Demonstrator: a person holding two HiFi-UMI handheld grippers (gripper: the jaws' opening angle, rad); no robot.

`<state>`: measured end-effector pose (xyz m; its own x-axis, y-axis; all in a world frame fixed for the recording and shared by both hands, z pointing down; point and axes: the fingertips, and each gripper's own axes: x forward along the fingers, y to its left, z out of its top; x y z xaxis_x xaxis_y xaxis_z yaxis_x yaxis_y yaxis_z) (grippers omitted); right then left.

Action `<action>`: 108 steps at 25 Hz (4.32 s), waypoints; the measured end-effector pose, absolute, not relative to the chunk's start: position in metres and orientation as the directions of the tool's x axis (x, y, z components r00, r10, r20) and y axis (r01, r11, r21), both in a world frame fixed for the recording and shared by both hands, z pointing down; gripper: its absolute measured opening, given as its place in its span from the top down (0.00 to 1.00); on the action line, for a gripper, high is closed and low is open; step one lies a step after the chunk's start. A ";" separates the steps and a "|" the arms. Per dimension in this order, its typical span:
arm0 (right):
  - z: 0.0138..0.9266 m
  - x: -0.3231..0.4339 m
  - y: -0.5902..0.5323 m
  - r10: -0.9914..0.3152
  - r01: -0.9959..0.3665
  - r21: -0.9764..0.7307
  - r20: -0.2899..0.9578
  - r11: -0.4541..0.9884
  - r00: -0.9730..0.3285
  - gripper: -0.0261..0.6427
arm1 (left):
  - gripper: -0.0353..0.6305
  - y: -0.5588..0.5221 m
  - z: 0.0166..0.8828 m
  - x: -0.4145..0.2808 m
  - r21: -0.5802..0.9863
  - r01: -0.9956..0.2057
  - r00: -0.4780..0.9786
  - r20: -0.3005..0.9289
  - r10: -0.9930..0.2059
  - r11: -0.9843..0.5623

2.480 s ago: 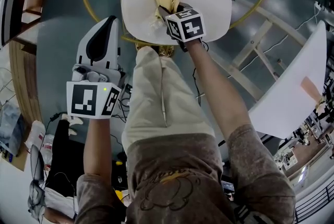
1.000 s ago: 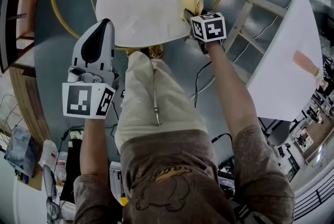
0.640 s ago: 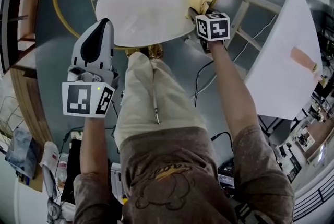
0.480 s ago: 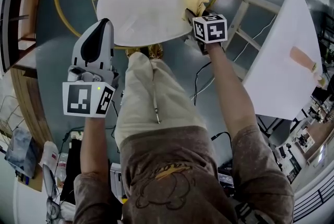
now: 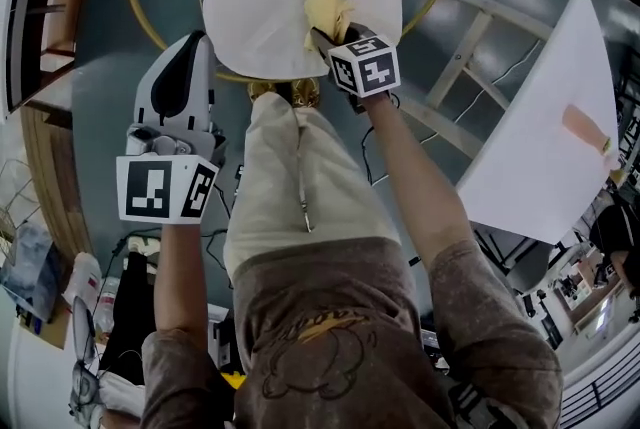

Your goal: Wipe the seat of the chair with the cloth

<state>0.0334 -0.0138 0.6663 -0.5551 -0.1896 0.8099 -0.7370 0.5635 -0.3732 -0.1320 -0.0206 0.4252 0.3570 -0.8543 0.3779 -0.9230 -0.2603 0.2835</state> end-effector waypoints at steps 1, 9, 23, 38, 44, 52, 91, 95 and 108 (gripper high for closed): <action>0.667 0.019 -0.008 -0.175 -0.719 -0.386 0.802 0.577 -0.571 0.79 | 0.94 -0.018 0.426 -0.136 0.283 -0.925 0.349 0.380 -0.856 -0.252; 0.670 -0.076 0.036 -0.078 -0.604 -0.480 0.739 0.636 -0.669 0.79 | 0.93 -0.006 0.436 -0.157 0.290 -0.936 0.306 0.399 -0.864 -0.198; 0.691 -0.119 0.076 0.006 -0.548 -0.533 0.720 0.645 -0.694 0.79 | 0.94 0.001 0.450 -0.173 0.288 -0.943 0.279 0.417 -0.865 -0.165; 0.719 -0.014 0.055 -0.050 -0.671 -0.467 0.799 0.576 -0.599 0.79 | 0.94 -0.008 0.457 -0.147 0.305 -0.926 0.337 0.415 -0.845 -0.220; 0.720 0.031 0.048 -0.076 -0.712 -0.425 0.829 0.559 -0.555 0.79 | 0.93 -0.014 0.454 -0.132 0.305 -0.919 0.364 0.412 -0.836 -0.250; 0.713 0.082 0.043 -0.107 -0.765 -0.377 0.861 0.523 -0.497 0.79 | 0.93 -0.023 0.452 -0.110 0.312 -0.904 0.403 0.402 -0.822 -0.291; 0.367 0.137 -0.031 -0.585 -0.815 -0.212 0.602 0.539 -0.544 0.79 | 0.93 -0.026 0.246 -0.079 0.296 -0.891 0.427 0.294 -0.855 -0.344; 0.311 0.129 -0.030 -0.645 -0.810 -0.200 0.512 0.552 -0.567 0.79 | 0.94 -0.024 0.211 -0.083 0.303 -0.889 0.422 0.249 -0.872 -0.344; 0.193 0.108 -0.026 -0.734 -0.791 -0.174 0.299 0.587 -0.610 0.79 | 0.93 -0.014 0.152 -0.082 0.262 -0.882 0.443 0.175 -0.879 -0.392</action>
